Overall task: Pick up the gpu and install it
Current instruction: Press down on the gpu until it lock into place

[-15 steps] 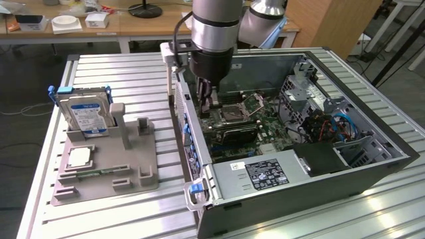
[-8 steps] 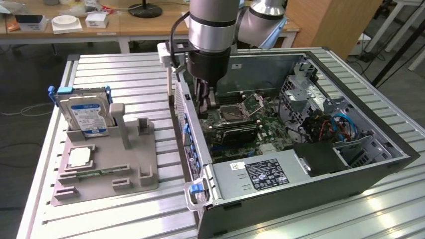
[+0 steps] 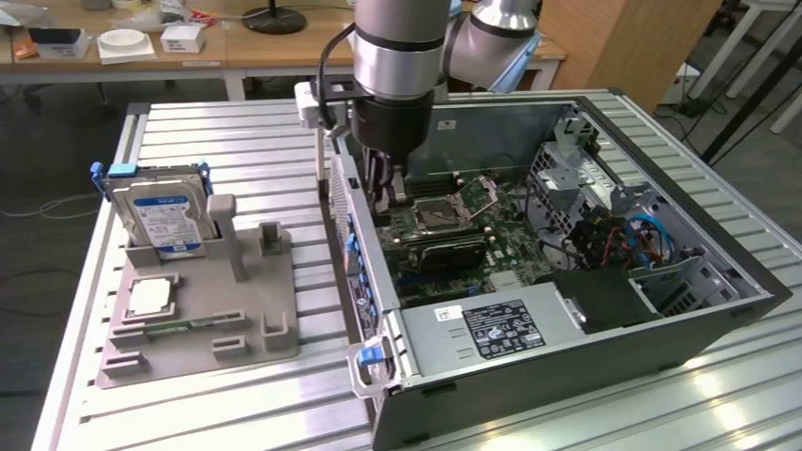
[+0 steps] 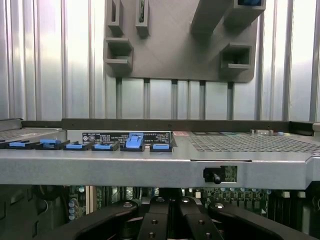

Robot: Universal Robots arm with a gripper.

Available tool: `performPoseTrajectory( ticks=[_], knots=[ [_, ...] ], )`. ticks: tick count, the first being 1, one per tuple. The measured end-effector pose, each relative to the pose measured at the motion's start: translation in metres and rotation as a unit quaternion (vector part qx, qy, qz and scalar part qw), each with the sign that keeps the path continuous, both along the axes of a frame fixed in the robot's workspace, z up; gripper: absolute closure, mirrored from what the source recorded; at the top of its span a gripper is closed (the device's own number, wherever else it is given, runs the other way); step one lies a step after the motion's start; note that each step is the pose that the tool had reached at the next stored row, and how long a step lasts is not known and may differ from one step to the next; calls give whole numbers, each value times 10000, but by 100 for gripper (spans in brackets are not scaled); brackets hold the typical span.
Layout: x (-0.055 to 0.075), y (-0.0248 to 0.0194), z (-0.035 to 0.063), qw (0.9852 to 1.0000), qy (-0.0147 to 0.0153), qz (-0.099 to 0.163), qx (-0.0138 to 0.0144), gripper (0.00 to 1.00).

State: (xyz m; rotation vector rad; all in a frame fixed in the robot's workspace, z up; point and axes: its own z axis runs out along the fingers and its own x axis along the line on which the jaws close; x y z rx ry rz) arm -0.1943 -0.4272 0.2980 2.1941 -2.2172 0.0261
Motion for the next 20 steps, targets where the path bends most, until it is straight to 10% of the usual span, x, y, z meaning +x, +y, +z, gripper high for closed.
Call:
performPoseTrajectory(
  ticks=[5,20],
  knots=[
    [-13,-1,0,10000,0,1,-6,89],
    [-14,-4,0,9999,0,1,-153,89]
  ],
)
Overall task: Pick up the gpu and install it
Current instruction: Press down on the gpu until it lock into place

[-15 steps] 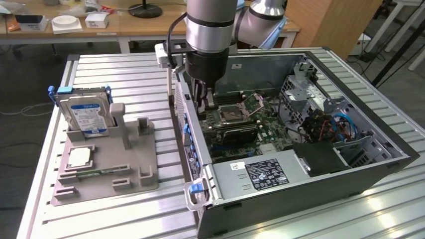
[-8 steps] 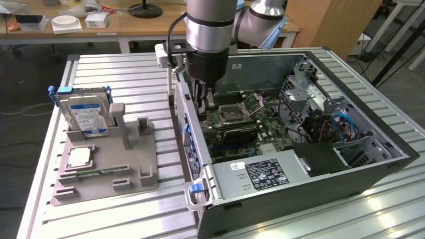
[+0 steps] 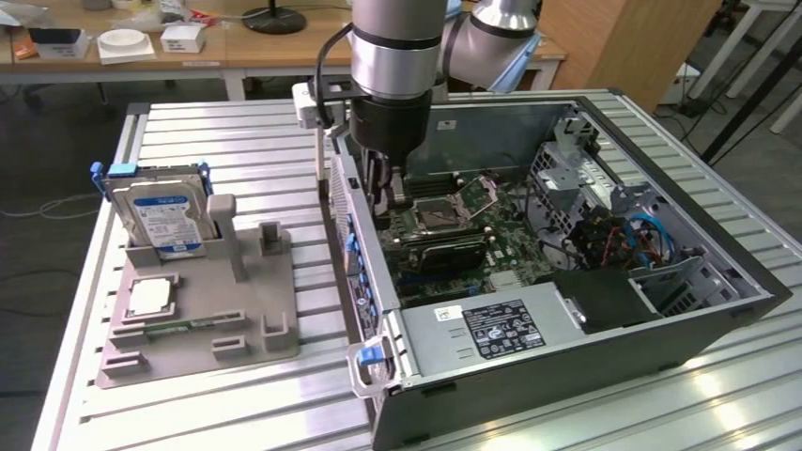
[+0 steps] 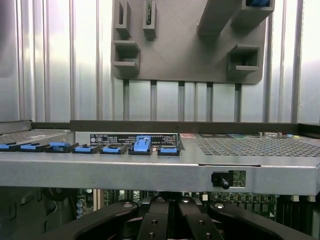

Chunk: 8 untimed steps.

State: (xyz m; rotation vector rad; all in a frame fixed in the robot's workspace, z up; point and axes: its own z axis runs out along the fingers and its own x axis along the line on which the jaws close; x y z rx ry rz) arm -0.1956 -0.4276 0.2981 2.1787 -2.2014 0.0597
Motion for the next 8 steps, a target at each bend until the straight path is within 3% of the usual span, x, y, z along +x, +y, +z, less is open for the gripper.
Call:
performPoseTrajectory(
  ticks=[8],
  knots=[
    [-35,-1,-1,10000,0,0,-3,89]
  ],
)
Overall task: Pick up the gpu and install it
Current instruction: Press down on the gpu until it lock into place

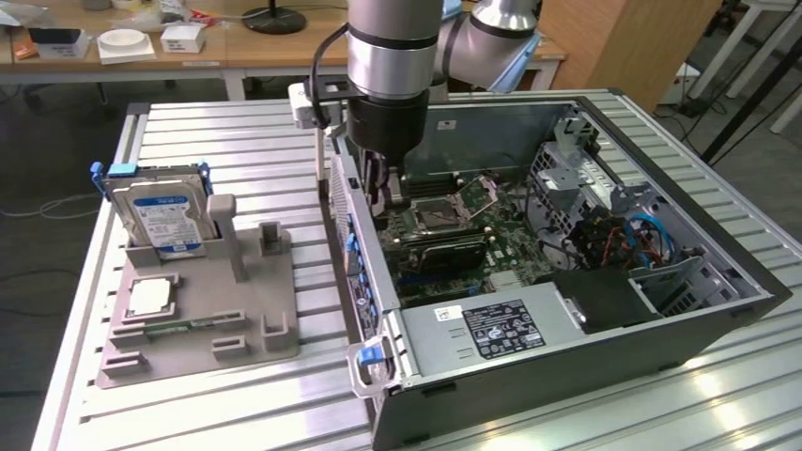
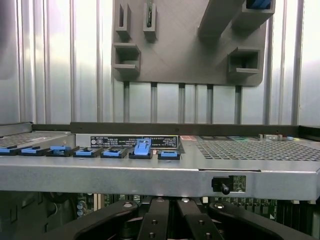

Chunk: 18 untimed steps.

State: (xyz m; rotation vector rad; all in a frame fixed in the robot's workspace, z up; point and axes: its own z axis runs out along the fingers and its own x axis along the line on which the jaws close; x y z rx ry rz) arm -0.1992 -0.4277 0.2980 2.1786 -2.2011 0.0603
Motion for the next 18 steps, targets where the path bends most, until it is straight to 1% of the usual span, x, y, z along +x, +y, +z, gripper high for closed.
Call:
performPoseTrajectory(
  ticks=[7,10,18],
  knots=[
    [46,0,-2,10000,0,5,1,89],
    [46,-4,-1,10000,0,4,-14,89],
    [39,-5,-5,10000,0,5,-20,89]
  ],
)
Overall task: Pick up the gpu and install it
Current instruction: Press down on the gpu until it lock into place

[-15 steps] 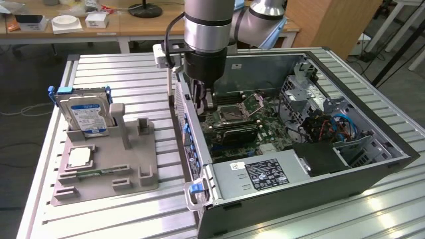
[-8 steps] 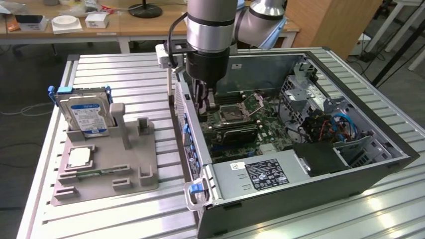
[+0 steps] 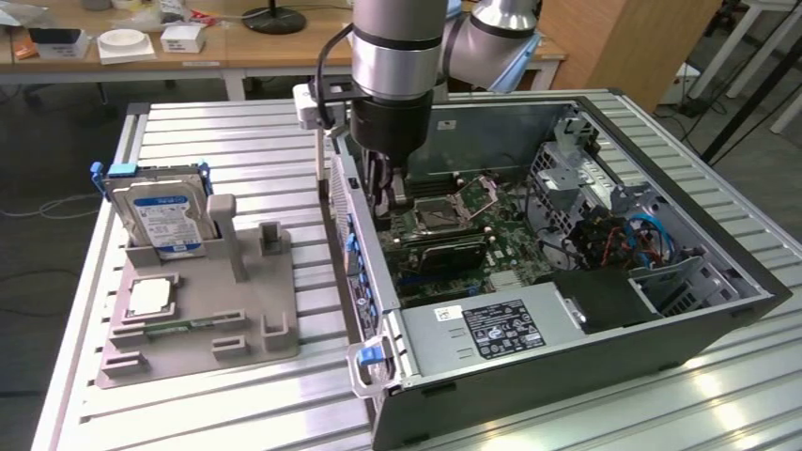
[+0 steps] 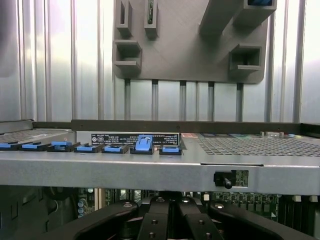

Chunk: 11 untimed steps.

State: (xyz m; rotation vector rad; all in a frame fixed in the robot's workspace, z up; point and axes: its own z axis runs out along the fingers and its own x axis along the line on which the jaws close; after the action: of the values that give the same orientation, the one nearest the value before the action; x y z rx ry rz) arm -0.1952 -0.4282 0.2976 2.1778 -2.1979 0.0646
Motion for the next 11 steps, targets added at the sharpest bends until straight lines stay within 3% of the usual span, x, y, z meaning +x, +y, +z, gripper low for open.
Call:
performPoseTrajectory(
  ticks=[11],
  knots=[
    [8,0,-9,10000,0,-1,-5,89]
  ],
)
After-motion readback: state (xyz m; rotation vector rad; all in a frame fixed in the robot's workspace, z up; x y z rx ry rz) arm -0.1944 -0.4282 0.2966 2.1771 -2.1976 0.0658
